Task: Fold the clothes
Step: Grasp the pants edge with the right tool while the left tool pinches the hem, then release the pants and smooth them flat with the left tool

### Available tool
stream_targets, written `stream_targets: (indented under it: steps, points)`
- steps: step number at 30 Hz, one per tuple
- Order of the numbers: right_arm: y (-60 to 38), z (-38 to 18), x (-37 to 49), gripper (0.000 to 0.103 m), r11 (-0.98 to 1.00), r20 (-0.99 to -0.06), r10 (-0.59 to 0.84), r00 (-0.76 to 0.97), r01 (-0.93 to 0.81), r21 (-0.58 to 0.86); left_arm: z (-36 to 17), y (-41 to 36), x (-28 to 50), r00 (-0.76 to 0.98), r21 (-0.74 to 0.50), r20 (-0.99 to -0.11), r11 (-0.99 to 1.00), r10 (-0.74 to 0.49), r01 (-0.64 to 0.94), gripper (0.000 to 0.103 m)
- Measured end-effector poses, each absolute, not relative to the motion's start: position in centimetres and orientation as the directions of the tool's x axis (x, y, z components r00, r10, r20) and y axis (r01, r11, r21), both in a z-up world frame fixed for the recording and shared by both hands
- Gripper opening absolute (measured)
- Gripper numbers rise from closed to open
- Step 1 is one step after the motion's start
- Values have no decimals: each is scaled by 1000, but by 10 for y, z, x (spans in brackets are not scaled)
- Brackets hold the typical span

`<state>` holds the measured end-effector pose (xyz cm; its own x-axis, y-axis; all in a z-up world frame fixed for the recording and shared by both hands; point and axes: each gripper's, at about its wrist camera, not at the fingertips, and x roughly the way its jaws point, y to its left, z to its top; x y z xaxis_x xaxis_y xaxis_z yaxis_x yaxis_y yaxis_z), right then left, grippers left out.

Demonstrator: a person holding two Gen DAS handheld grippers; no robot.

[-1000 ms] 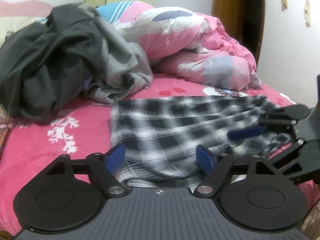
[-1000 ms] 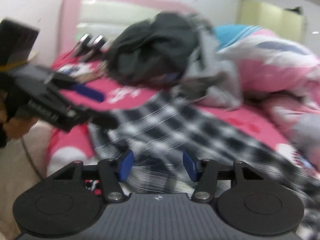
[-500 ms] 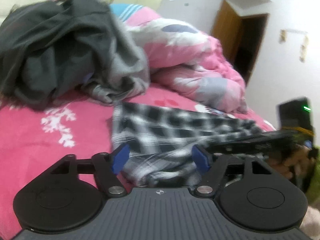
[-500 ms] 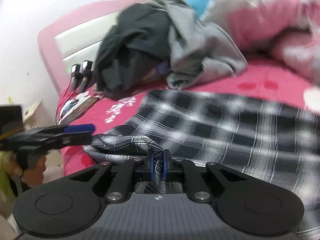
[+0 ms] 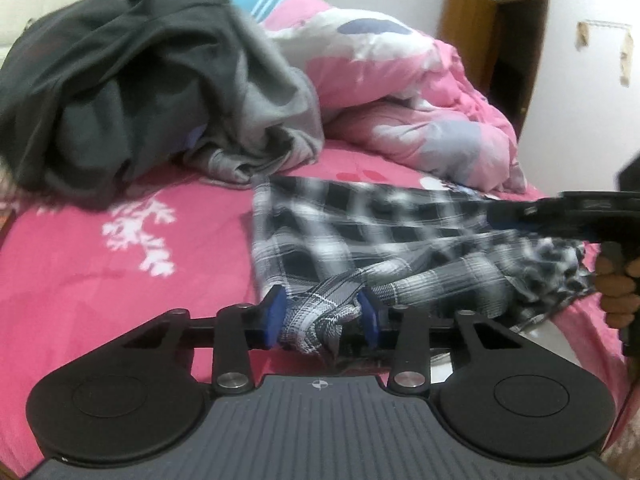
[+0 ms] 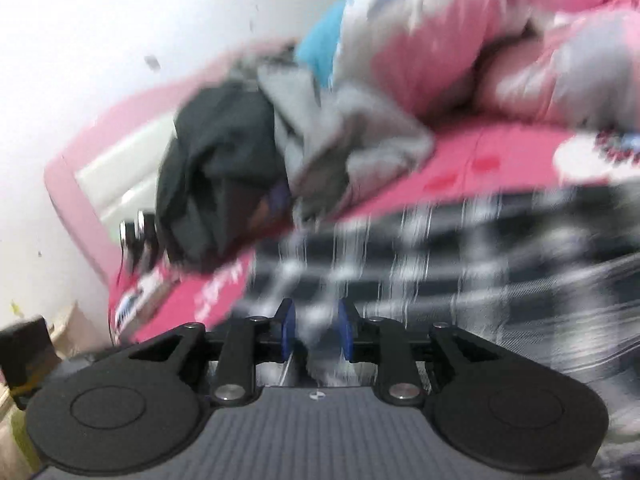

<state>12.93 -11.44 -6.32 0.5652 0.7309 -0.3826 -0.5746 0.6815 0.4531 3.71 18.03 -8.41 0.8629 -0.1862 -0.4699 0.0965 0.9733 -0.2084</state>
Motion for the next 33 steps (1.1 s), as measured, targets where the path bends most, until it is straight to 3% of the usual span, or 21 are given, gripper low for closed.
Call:
stream_targets:
  steps: [3, 10, 12, 17, 23, 26, 28, 33]
  points:
    - [-108, -55, 111, 23, 630, -350, 776, 524, -665, 402, -88, 183, 39, 852, -211, -493, 974, -177, 80, 37]
    - [-63, -90, 121, 18, 672, -503, 710, 493, -688, 274, -93, 189, 39, 831, -231, -527, 971, -175, 58, 37]
    - [-61, -104, 134, 10, 704, -530, 686, 498, -638, 312, -95, 191, 39, 827, -241, -532, 969, -180, 56, 38]
    - [-70, -105, 139, 8, 714, -517, 692, 504, -584, 386, -93, 197, 35, 831, -276, -519, 960, -198, 56, 40]
    - [-108, -88, 126, 10, 683, -391, 725, 568, -521, 511, -77, 201, 17, 861, -272, -485, 962, -154, 18, 44]
    - [-101, -96, 125, 10, 737, -467, 675, 571, -502, 453, -59, 197, 10, 898, -271, -423, 963, -124, 6, 46]
    - [-91, -108, 127, 8, 787, -536, 616, 577, -475, 393, -47, 186, 16, 908, -302, -381, 952, -175, 57, 47]
    - [-88, -97, 112, 8, 819, -501, 572, 650, -481, 312, -46, 128, 49, 875, -237, -384, 947, -296, 216, 47]
